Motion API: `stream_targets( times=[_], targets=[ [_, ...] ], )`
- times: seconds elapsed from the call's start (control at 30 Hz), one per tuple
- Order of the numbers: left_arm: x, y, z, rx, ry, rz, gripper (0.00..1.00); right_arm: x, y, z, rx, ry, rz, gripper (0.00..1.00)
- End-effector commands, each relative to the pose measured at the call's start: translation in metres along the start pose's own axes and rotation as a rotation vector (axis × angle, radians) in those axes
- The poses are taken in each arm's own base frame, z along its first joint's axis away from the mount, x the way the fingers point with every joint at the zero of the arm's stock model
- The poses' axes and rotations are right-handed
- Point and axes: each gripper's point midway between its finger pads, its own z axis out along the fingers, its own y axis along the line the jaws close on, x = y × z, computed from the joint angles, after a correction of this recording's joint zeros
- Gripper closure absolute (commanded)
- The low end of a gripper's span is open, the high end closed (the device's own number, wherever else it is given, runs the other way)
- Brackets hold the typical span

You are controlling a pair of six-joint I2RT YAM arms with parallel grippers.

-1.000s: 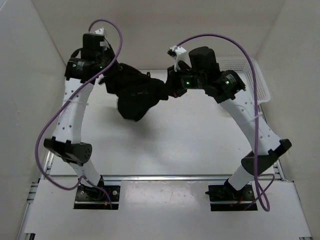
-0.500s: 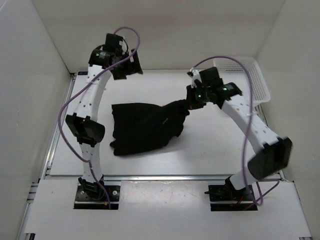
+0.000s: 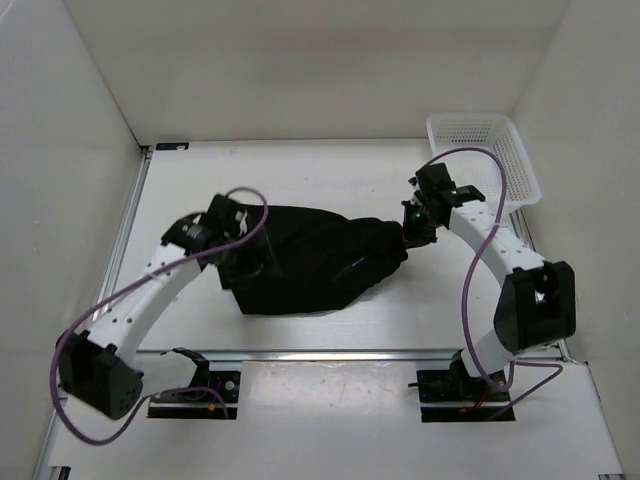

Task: Fold and stack the shorts
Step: Flatten the shorts out

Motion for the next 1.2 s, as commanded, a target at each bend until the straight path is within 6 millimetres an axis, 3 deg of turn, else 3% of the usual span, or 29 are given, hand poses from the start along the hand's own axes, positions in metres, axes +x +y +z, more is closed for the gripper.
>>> stream_targets(
  times=[0.0,0.07,0.1,0.13,0.23,0.33,0.4,0.43,0.53,0.57,0.6,0.7,0.73,0.83,0.87,0.93,0.97,1.0,1.07,1.17],
  targets=[
    [0.045,0.013,0.029,0.029,0.083,-0.291,0.05,0.003,-0.017,-0.011,0.051,-0.063,0.071,0.82],
    [0.059,0.023,0.038,0.013,0.091,-0.323,0.02,0.010,-0.029,-0.011,0.076,-0.059,0.106,0.61],
    [0.055,0.027,0.040,-0.011,0.061,-0.323,0.00,0.014,-0.034,-0.011,0.083,-0.054,0.118,0.47],
    [0.053,0.031,0.043,-0.032,0.053,-0.324,0.00,0.022,-0.043,-0.009,0.096,-0.041,0.151,0.21],
    [0.039,0.035,0.059,-0.093,0.034,-0.272,0.00,0.036,-0.052,-0.008,0.078,-0.015,0.195,0.11],
    [0.034,0.028,0.079,-0.099,0.066,-0.246,0.07,0.041,-0.051,-0.012,0.047,-0.027,0.236,0.11],
    [0.032,0.033,0.092,-0.129,0.073,-0.240,0.19,0.043,-0.037,-0.014,-0.037,-0.034,0.240,0.13],
    [0.031,0.032,0.094,-0.140,0.070,-0.231,0.30,0.047,-0.031,-0.011,-0.069,-0.019,0.266,0.13],
    [0.023,0.037,0.103,-0.190,0.060,-0.214,0.49,0.045,-0.003,-0.005,-0.190,-0.020,0.302,0.14],
    [0.026,0.037,0.106,-0.196,0.071,-0.194,0.61,0.042,0.007,-0.002,-0.208,-0.027,0.284,0.13],
    [0.024,0.037,0.107,-0.204,0.065,-0.193,0.67,0.045,0.007,0.004,-0.187,-0.014,0.291,0.13],
    [0.032,0.038,0.110,-0.216,0.083,-0.187,0.86,0.028,0.000,0.017,-0.121,-0.042,0.313,0.16],
    [0.037,0.041,0.112,-0.223,0.098,-0.203,0.90,0.027,-0.001,0.026,-0.112,-0.022,0.318,0.18],
    [0.042,0.039,0.103,-0.203,0.082,-0.226,0.90,0.022,-0.006,0.038,-0.099,-0.004,0.332,0.34],
    [0.043,0.037,0.097,-0.177,0.072,-0.237,0.90,0.023,-0.003,0.037,-0.114,0.003,0.332,0.44],
    [0.055,0.042,0.090,-0.186,0.078,-0.280,0.90,0.024,-0.004,0.045,-0.111,0.011,0.345,0.52],
    [0.059,0.039,0.082,-0.162,0.065,-0.288,0.79,0.025,-0.002,0.046,-0.114,0.014,0.336,0.57],
    [0.061,0.041,0.080,-0.155,0.058,-0.308,0.62,0.027,-0.002,0.048,-0.113,0.016,0.347,0.63],
    [0.076,0.042,0.076,-0.131,0.073,-0.347,0.00,0.027,-0.002,0.048,-0.113,0.016,0.348,0.64],
    [0.083,0.051,0.079,-0.152,0.083,-0.371,0.00,0.027,-0.005,0.048,-0.093,-0.004,0.328,0.50]
  ],
)
